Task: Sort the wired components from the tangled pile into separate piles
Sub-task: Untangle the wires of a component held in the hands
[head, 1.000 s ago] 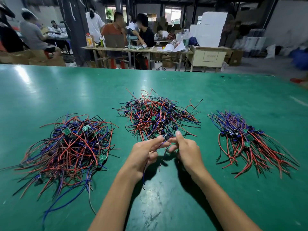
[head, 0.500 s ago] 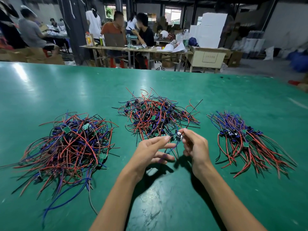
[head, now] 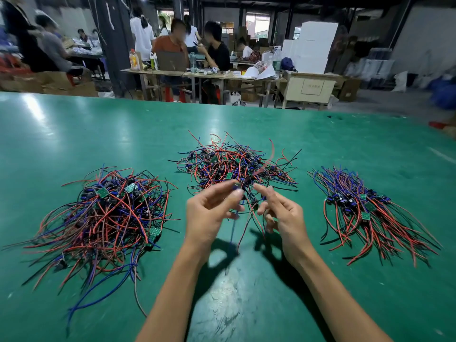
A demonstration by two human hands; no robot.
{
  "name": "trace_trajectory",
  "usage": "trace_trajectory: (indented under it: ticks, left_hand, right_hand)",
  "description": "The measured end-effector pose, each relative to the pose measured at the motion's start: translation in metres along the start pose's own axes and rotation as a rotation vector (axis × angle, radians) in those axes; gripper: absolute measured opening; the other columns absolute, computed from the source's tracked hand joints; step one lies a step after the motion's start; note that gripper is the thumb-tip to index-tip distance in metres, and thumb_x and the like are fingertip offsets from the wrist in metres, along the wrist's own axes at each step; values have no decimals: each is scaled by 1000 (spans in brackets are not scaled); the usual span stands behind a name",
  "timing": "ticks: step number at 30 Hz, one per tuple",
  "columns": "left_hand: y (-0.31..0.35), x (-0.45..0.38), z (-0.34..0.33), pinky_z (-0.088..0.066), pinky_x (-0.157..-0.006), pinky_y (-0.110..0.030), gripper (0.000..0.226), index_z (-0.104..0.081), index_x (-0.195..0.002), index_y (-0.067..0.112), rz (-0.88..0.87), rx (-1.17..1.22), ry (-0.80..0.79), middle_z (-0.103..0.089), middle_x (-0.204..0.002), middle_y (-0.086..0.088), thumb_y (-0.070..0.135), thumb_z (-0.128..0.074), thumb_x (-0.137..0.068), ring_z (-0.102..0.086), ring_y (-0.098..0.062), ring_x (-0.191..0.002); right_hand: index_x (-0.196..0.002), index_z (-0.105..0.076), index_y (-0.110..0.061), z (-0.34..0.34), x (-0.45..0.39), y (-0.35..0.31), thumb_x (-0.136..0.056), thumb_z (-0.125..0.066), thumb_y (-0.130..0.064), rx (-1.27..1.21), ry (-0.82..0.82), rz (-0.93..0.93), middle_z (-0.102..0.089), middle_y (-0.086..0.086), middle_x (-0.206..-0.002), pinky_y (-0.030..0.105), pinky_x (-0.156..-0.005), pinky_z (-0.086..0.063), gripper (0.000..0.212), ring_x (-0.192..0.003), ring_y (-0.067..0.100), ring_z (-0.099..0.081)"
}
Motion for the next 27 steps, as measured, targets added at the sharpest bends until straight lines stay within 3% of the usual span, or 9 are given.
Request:
trace_trajectory:
  ticks: [3, 5, 8, 10, 12, 15, 18, 22, 27]
  left_hand:
    - [52, 3, 45, -58, -66, -27, 22, -76, -107, 25, -410, -326, 384, -78, -90, 8, 16, -79, -87, -70, -11, -71]
    - [85, 12, 80, -57, -71, -30, 24, -74, -111, 31, -585, -645, 645, -75, -94, 11, 31, -77, -87, -70, -14, -75]
    - [105, 5, 133, -54, -78, -42, 33, -74, -115, 31, -343, -1088, 868, -72, -94, -11, 43, -73, -84, -64, -35, -91]
    - [104, -5, 155, -50, -85, -48, 37, -75, -117, 26, -126, -1269, 803, -67, -105, -21, 38, -78, -82, -53, -41, -108]
    - [102, -6, 157, -43, -92, -50, 45, -72, -120, 21, -88, -1361, 760, -58, -124, -20, 35, -82, -79, -42, -42, -121]
    - [103, -1, 113, -40, -89, -44, 28, -72, -112, 24, -423, -1314, 693, -61, -118, -11, 30, -74, -85, -48, -37, -111]
    - [68, -14, 42, -44, -92, -36, 16, -74, -107, 25, -493, -1095, 220, -71, -106, 1, 28, -62, -97, -57, -24, -105]
    - [-6, -33, -32, -36, -100, -37, 38, -66, -129, 26, -354, -1416, -244, -62, -126, 1, 46, -46, -102, -46, -20, -120]
    - [-47, -38, -36, -32, -94, -38, 30, -69, -119, 26, -270, -1559, -211, -64, -118, 1, 41, -54, -98, -46, -24, -117]
  right_hand:
    - [-95, -78, -34, 18, 1, -6, -91, -74, -34, 653, 181, 204, -69, -11, -74, 26, -65, -47, 6, -66, 4, -60]
    - [-104, -76, -36, 18, 0, 3, -86, -74, -45, 1012, 143, 148, -65, -11, -87, 32, -79, -50, 21, -91, 14, -63]
    - [-107, -76, -32, 14, -3, 17, -85, -72, -50, 1183, 72, 31, -63, -4, -95, 33, -83, -48, 28, -102, 22, -61]
    - [-96, -78, -31, 16, -5, 16, -89, -69, -45, 1186, 115, 70, -68, -5, -94, 31, -75, -45, 18, -97, 23, -64]
    - [-92, -78, -29, 18, -5, 10, -90, -69, -44, 1114, 175, 136, -73, -8, -91, 29, -70, -45, 18, -87, 21, -67]
    - [-87, -79, -27, 14, -2, 0, -92, -69, -43, 945, 219, 256, -75, -13, -84, 30, -70, -51, 19, -77, 14, -67]
    - [-82, -76, -31, 5, 1, -2, -88, -70, -44, 943, 140, 286, -70, -20, -78, 28, -66, -48, 15, -71, 6, -60]
    - [-73, -75, -32, 1, 8, 2, -82, -54, -57, 986, 17, 314, -66, -17, -70, 30, -67, -39, 33, -77, 8, -55]
    - [-60, -73, -32, 27, -1, 0, -89, -42, -49, 832, 212, 169, -67, -16, -59, 29, -61, -45, 46, -62, 8, -61]
Point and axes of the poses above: each hand's wrist, its own x-axis away from the middle knuckle, its own z-axis out of the back of the hand, y = z × x, the point moved 6 cm from there along -x, towards the middle knuckle
